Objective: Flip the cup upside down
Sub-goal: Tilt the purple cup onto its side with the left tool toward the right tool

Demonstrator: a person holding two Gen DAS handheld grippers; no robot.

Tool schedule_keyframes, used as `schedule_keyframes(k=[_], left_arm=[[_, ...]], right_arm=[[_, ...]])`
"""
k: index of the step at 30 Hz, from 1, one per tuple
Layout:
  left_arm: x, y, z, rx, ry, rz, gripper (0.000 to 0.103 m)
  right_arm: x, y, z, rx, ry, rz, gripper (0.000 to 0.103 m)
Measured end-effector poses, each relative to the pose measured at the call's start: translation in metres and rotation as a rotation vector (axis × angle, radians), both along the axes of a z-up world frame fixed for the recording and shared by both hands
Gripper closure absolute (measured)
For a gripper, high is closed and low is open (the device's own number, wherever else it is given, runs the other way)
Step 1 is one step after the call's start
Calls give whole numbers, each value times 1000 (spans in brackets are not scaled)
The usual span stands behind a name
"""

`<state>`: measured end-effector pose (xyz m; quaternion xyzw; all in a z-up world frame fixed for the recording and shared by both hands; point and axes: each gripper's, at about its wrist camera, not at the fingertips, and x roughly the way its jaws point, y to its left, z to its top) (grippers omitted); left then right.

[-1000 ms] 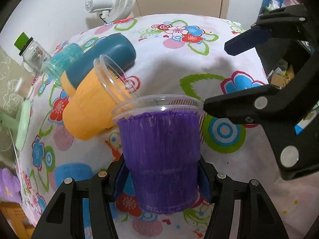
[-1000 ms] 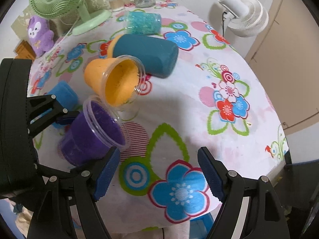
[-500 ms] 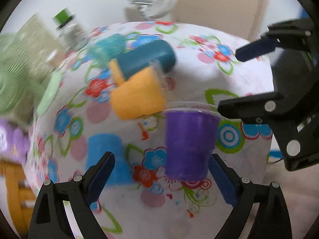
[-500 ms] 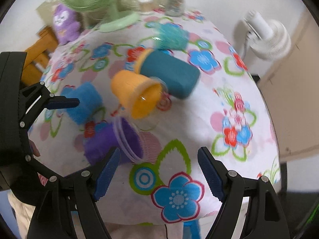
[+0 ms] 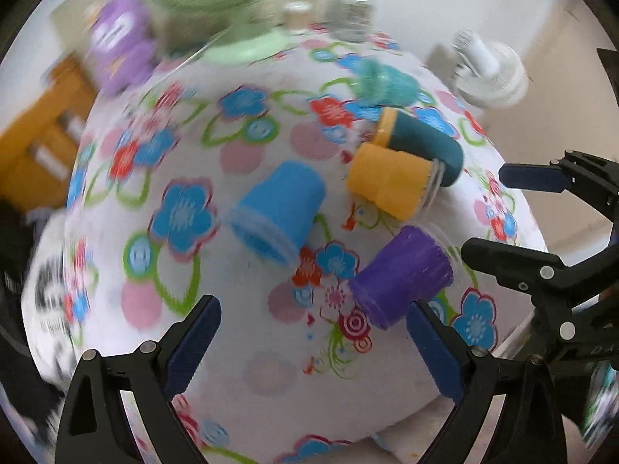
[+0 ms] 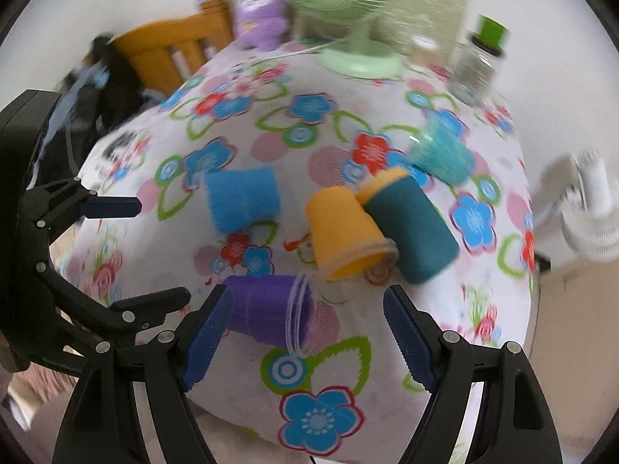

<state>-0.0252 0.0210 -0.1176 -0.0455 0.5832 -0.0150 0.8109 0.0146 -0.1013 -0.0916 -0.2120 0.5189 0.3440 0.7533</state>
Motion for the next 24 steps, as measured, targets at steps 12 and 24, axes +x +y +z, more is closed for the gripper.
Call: schedule_keyframes(k=[12,24], left_arm=[[-31,2,-29,-46,40,273,5],[-47,0,-59,-10,98,367,5]], right_arm=[[-10,39,-28,-161,-14,480,21],[-29,68,-73,-304,30,827,21]])
